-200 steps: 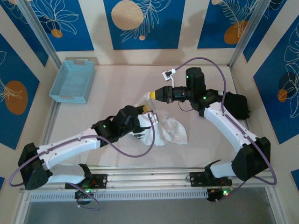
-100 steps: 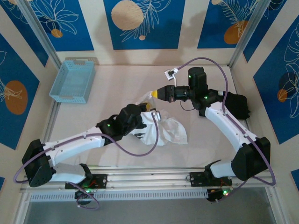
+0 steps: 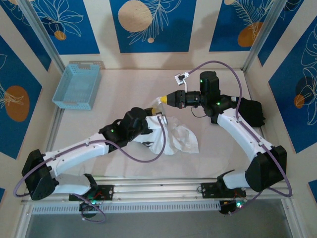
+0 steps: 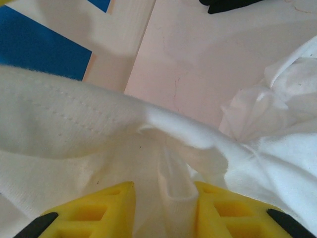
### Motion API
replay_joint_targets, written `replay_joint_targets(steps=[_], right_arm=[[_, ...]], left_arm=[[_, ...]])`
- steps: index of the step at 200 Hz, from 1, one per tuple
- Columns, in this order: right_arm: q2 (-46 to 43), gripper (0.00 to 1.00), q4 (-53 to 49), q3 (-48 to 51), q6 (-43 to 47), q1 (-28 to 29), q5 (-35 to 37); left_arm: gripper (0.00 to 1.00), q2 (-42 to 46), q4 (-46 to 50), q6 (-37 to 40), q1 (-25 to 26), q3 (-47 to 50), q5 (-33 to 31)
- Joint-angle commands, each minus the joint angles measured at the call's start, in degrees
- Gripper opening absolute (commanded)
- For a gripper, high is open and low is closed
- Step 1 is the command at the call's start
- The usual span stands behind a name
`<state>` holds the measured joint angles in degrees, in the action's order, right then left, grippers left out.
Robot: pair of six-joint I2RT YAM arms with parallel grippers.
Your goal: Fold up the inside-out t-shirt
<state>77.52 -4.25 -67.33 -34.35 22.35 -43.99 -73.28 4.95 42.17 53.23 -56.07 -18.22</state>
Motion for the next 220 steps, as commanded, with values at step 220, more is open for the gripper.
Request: replay_joint_targets(steps=[220], right_arm=[[-2.73, 0.0, -14.77, -3.27, 11.76, -1.96, 11.59]], left_arm=[[0.0, 24.22, -8.13, -42.71, -15.04, 16.63, 31.3]])
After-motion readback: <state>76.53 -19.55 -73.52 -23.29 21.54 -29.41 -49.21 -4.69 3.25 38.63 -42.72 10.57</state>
